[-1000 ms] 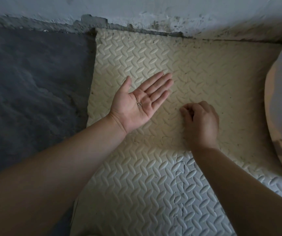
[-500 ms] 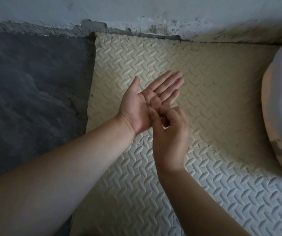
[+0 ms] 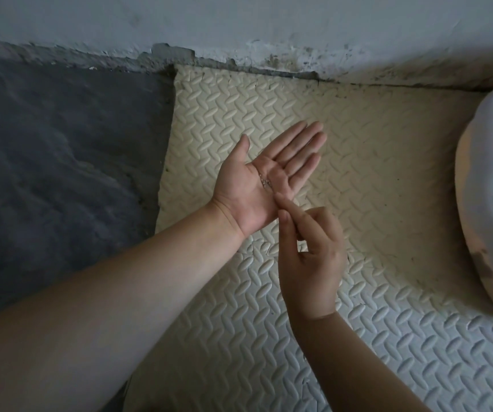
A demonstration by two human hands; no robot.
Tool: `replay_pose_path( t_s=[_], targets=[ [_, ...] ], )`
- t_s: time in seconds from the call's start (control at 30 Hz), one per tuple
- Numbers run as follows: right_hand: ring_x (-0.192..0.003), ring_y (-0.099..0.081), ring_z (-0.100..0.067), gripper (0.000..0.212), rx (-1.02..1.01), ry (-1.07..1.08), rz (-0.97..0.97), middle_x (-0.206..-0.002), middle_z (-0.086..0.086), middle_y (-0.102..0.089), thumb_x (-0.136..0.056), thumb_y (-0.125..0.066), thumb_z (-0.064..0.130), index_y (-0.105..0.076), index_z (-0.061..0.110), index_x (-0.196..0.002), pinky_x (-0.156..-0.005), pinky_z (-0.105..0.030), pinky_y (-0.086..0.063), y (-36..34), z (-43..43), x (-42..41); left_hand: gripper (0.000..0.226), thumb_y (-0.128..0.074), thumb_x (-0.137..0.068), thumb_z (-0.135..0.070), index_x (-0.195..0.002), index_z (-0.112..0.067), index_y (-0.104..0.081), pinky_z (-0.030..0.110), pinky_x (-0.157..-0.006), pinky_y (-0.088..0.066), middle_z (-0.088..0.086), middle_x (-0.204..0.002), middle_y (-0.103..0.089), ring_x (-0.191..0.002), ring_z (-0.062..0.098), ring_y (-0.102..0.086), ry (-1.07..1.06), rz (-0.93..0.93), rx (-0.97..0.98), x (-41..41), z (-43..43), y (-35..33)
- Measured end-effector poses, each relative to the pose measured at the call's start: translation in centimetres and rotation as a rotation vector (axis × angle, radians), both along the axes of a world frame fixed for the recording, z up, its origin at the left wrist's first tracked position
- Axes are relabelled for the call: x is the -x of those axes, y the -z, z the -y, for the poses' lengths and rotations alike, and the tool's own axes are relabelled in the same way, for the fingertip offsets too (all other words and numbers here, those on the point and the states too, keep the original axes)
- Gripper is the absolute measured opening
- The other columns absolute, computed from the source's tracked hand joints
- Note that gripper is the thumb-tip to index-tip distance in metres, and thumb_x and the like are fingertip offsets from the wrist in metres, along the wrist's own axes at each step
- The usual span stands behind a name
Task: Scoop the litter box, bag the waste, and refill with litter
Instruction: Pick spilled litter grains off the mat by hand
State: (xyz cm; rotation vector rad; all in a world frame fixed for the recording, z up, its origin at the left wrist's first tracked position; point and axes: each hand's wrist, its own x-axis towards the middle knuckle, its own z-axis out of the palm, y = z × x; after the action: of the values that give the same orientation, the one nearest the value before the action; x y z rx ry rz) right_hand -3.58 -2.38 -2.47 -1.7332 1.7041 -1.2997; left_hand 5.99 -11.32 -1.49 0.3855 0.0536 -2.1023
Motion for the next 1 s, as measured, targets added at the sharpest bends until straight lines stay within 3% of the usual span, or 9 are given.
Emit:
replay_pose_path(
  t_s=[0.23,0.37,0.47,0.53,0.6,0.7,0.77,0.87,1.0],
  targets=[
    [-0.071,-0.05,-0.011,0.013,-0.005,0.097,0.009,-0.077,0.005,-0.052,-0.09,-0.064,0.017,-0.073,0.013,-0.098,-0.066,-0.037,-0.048,0.8,-0.1,1.4,0.082,-0.01,-0.097,-0.059,-0.134,0.005,-0.044,0.04,-0.11,-0.033,0.016,-0.143,-0.044,-0.133,0.027,-0.041,-0.005,-0.02,-0.032,-0.6,-0.4,0.6],
    [-0.106,-0.051,-0.019,0.039,-0.203,0.312,-0.158,-0.112,-0.004,-0.058,-0.089,-0.065,0.031,-0.061,0.014,-0.124,-0.093,-0.038,-0.045,2.5,0.1,4.5,0.082,-0.009,-0.097,-0.059,-0.135,0.004,-0.044,0.039,-0.112,-0.031,0.015,-0.144,-0.044,-0.135,0.027,-0.04,0.013,-0.013,-0.04,-1.0,-0.4,1.0],
    [-0.146,-0.012,-0.022,0.071,-0.52,0.153,-0.451,-0.158,-0.005,-0.021,-0.095,-0.044,0.049,-0.022,0.012,-0.152,-0.119,-0.041,-0.012,3.7,-0.1,6.0,0.081,-0.01,-0.097,-0.058,-0.133,0.005,-0.046,0.039,-0.109,-0.035,0.016,-0.142,-0.047,-0.132,0.026,-0.043,0.022,0.014,-0.042,-1.0,-0.5,1.1],
    [-0.146,0.015,-0.017,0.076,-0.565,0.021,-0.597,-0.16,0.0,0.008,-0.097,-0.028,0.054,0.001,0.013,-0.153,-0.118,-0.033,0.012,4.5,-0.5,6.1,0.081,-0.01,-0.097,-0.058,-0.132,0.005,-0.047,0.039,-0.108,-0.036,0.016,-0.139,-0.05,-0.131,0.025,-0.045,0.032,0.035,-0.046,-0.9,-0.5,1.3],
    [-0.144,0.022,-0.016,0.073,-0.547,-0.005,-0.639,-0.156,0.003,0.017,-0.097,-0.022,0.054,0.006,0.013,-0.151,-0.115,-0.031,0.019,4.9,-0.6,5.9,0.082,-0.009,-0.097,-0.059,-0.132,0.004,-0.047,0.038,-0.108,-0.037,0.016,-0.139,-0.051,-0.131,0.025,-0.045,0.046,0.046,-0.043,-0.7,-0.5,1.3],
    [-0.146,0.017,-0.015,0.07,-0.535,-0.014,-0.605,-0.158,0.003,0.01,-0.099,-0.026,0.05,0.0,0.013,-0.152,-0.117,-0.032,0.015,5.0,-0.6,6.0,0.08,-0.01,-0.097,-0.058,-0.133,0.003,-0.047,0.037,-0.108,-0.037,0.016,-0.139,-0.05,-0.131,0.026,-0.046,0.061,0.052,-0.039,-0.6,-0.5,1.4],
    [-0.148,-0.005,-0.018,0.064,-0.471,0.039,-0.518,-0.159,0.0,-0.014,-0.098,-0.039,0.044,-0.02,0.013,-0.152,-0.12,-0.036,-0.003,4.8,-0.6,6.5,0.08,-0.011,-0.097,-0.058,-0.133,0.003,-0.047,0.038,-0.108,-0.037,0.017,-0.14,-0.049,-0.131,0.027,-0.046,0.064,0.042,-0.038,-0.4,-0.4,1.3],
    [-0.128,-0.039,-0.019,0.05,-0.342,0.261,-0.35,-0.137,-0.005,-0.05,-0.091,-0.059,0.033,-0.05,0.014,-0.136,-0.107,-0.038,-0.035,4.5,-0.1,8.4,0.079,-0.012,-0.097,-0.057,-0.133,0.004,-0.047,0.041,-0.107,-0.038,0.018,-0.14,-0.049,-0.13,0.029,-0.046,0.064,0.022,-0.042,-0.3,-0.4,1.5],
    [-0.104,-0.051,-0.018,0.041,-0.398,0.418,-0.152,-0.112,0.004,-0.053,-0.087,-0.064,0.034,-0.059,0.024,-0.126,-0.096,-0.039,-0.046,4.2,1.9,11.3,0.08,-0.014,-0.096,-0.057,-0.133,0.005,-0.048,0.041,-0.108,-0.037,0.019,-0.141,-0.047,-0.132,0.03,-0.044,0.097,-0.005,-0.037,-0.4,-0.7,1.9]
  ],
)
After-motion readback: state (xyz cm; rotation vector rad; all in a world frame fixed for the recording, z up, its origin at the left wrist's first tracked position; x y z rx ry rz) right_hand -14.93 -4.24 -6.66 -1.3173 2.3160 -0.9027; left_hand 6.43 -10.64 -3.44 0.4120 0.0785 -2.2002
